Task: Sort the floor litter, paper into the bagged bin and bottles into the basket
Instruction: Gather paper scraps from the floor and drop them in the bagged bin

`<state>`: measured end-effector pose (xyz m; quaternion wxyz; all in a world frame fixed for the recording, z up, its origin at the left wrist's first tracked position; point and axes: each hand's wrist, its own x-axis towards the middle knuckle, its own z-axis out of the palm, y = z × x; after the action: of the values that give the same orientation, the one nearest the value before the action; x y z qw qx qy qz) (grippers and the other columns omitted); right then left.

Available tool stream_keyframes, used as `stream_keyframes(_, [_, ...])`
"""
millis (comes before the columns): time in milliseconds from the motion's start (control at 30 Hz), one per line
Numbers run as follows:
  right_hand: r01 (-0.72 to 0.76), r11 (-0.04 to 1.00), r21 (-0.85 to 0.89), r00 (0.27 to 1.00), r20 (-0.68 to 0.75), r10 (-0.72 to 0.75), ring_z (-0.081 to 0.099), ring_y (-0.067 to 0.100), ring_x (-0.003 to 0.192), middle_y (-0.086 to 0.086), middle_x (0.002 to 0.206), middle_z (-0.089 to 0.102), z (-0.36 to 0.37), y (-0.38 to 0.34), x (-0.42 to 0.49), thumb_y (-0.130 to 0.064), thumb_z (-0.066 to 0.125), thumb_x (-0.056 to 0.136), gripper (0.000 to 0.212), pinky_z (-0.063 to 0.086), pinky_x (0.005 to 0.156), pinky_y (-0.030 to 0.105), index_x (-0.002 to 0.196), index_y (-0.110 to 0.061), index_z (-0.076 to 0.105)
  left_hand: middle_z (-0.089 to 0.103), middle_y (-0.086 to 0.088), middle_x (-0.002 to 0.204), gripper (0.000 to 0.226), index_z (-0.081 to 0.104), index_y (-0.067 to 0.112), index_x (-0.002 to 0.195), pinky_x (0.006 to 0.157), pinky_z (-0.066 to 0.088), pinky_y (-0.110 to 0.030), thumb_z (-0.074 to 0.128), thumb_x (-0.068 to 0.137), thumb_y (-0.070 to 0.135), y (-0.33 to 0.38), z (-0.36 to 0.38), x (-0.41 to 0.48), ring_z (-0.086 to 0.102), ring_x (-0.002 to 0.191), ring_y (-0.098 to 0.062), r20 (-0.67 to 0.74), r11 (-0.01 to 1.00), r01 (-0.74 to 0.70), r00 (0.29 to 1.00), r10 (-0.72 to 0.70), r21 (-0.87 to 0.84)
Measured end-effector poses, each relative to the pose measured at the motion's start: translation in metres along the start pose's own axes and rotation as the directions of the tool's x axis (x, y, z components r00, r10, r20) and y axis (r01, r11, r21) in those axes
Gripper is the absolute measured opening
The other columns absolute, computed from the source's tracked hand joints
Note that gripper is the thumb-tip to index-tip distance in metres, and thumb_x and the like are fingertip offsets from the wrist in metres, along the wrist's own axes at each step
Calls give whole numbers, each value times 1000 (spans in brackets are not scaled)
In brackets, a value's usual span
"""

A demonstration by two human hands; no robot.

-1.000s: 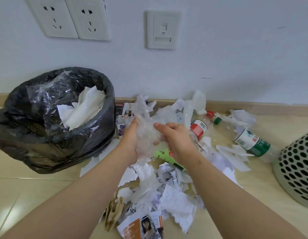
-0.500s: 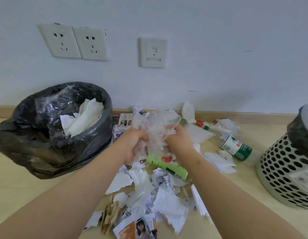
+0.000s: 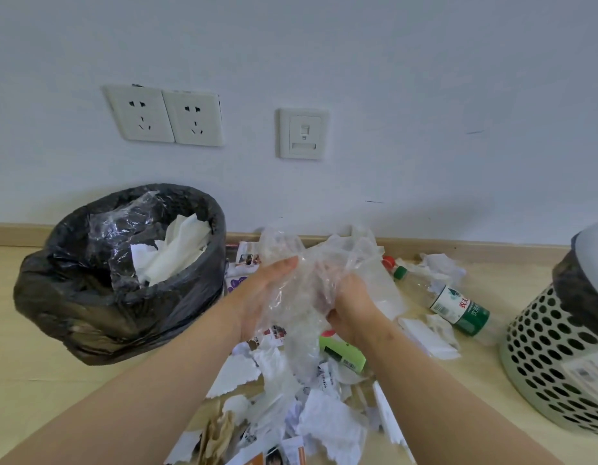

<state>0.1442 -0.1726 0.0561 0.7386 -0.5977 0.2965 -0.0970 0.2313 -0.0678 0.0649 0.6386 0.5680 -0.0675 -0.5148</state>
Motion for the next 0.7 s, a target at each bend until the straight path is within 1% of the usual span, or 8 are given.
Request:
stream_keyframes(133, [67,976,-208,959,-255,-120,48,5,66,-6,77,50,-2,2,5,-9,43,97,20,40,60,17,81,-19,50,69,-8,114,60,55,13,127,66,58,-32,72,71,23,-5,4,10,69,94,-21,-2,997,-25,1000,25,-67])
stream_keyframes(200, [89,951,-297,948,-267,-172,48,12,66,-1,74,48,0,2,8,-11,45,90,6,40,62,21,85,-9,49,68,-9,112,56,51,12,131,55,55,-27,69,78,10,-6,6,16,69,85,-19,-117,993,-86,990,77,-81])
stream_keyframes(267, [61,954,-294,955,-260,-141,55,29,82,14,88,55,3,4,8,-19,46,77,31,43,71,36,100,0,53,69,-8,101,46,53,10,128,49,53,-24,61,84,-1,-5,7,19,69,73,-16,-209,980,-155,970,127,-128])
stream_keyframes(367, [-107,994,-34,978,-182,99,62,32,92,10,120,57,0,9,4,-35,48,89,42,55,70,39,128,-40,31,70,-10,99,45,54,10,124,53,57,-27,62,82,-5,-2,8,23,71,72,-18,-257,950,-222,953,163,-222])
stream_keyframes(467, [-125,953,278,988,-50,144,67,28,83,7,115,65,-2,4,2,-40,42,98,34,57,60,36,130,-31,42,68,-9,110,53,52,19,125,77,58,-40,63,78,-4,-5,7,30,68,91,-23,-315,960,-268,907,279,78])
stream_keyframes(533, [-70,922,380,989,-94,114,66,25,86,2,104,68,1,-1,3,-46,38,96,33,54,60,28,115,-28,59,63,-1,113,59,46,27,131,76,56,-35,59,79,3,-3,10,27,65,90,-15,-304,900,-270,875,378,341])
stream_keyframes(633, [-12,938,347,991,-120,57,64,22,101,-3,101,69,8,-9,3,-47,40,97,27,54,75,35,92,-35,64,53,-2,116,55,39,28,134,60,47,-24,52,85,7,1,15,22,57,90,-14,-263,823,-215,879,397,526])
stream_keyframes(700, [47,983,175,984,-175,-16,62,18,103,-1,108,66,11,-8,3,-33,45,97,20,54,87,41,88,-35,62,53,-6,114,51,39,22,133,58,42,-25,53,84,15,6,15,19,55,93,-19,-237,903,-166,932,275,396])
